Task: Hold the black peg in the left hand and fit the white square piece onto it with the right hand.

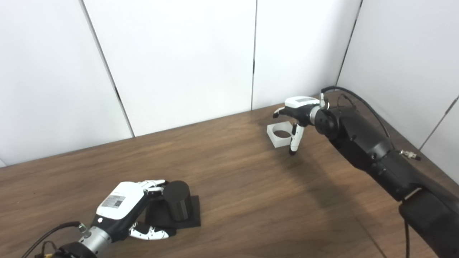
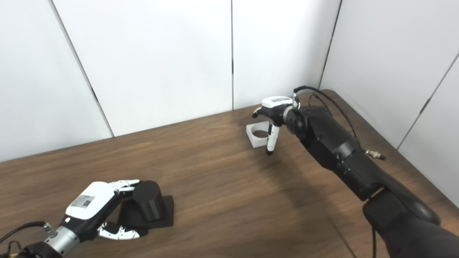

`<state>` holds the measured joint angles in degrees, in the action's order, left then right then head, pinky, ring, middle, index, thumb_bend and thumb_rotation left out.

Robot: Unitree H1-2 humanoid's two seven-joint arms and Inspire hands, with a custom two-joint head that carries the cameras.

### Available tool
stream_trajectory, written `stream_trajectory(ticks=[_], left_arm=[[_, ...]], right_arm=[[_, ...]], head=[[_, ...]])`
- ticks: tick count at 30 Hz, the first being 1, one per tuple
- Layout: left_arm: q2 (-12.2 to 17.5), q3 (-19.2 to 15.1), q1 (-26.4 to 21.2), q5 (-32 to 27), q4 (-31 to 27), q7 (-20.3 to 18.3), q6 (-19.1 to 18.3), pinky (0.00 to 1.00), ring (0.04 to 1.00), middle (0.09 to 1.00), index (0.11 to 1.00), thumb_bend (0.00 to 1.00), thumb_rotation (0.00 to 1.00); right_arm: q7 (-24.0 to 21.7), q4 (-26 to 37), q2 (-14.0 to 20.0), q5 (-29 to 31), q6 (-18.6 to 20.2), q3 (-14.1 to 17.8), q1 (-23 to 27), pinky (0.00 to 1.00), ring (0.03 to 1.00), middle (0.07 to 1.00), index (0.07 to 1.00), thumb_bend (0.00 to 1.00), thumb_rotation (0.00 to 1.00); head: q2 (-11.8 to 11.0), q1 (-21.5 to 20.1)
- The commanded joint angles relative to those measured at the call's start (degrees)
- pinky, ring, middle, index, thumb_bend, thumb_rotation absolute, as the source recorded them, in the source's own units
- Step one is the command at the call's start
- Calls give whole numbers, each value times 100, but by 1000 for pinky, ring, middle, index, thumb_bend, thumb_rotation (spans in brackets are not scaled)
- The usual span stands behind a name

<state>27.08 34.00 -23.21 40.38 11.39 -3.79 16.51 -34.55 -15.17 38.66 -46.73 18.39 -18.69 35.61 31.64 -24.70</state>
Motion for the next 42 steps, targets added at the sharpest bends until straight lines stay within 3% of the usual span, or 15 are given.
stream_trajectory(ticks=[1, 11, 17, 30, 42], left_arm=[[219, 242, 363, 202, 127, -644, 83, 760, 842, 862, 597, 929, 167], [233, 211, 392, 215, 67, -701, 75, 755, 843, 861, 601, 929, 156], [231, 184, 398, 199, 39, -692, 85, 749, 838, 863, 600, 931, 157], [199, 169, 402, 215, -25, -811, -20, 762, 851, 876, 604, 913, 176], [139, 146, 400, 252, -10, -734, -4, 764, 844, 868, 589, 925, 169]], right_arm=[[181, 21, 124, -54, -31, 48, 263, 876, 915, 932, 876, 954, 154], [383, -500, 76, -29, -124, -77, 307, 823, 904, 921, 855, 927, 172], [505, -791, 17, 67, -243, -136, 322, 773, 874, 899, 775, 893, 196], [523, -963, -155, 316, -286, -277, 391, 867, 890, 882, 725, 861, 172], [492, -1144, -324, 234, -293, -552, 584, 830, 888, 864, 725, 854, 199]], head=[[12, 2], [52, 4], [103, 61], [180, 165], [222, 239]])
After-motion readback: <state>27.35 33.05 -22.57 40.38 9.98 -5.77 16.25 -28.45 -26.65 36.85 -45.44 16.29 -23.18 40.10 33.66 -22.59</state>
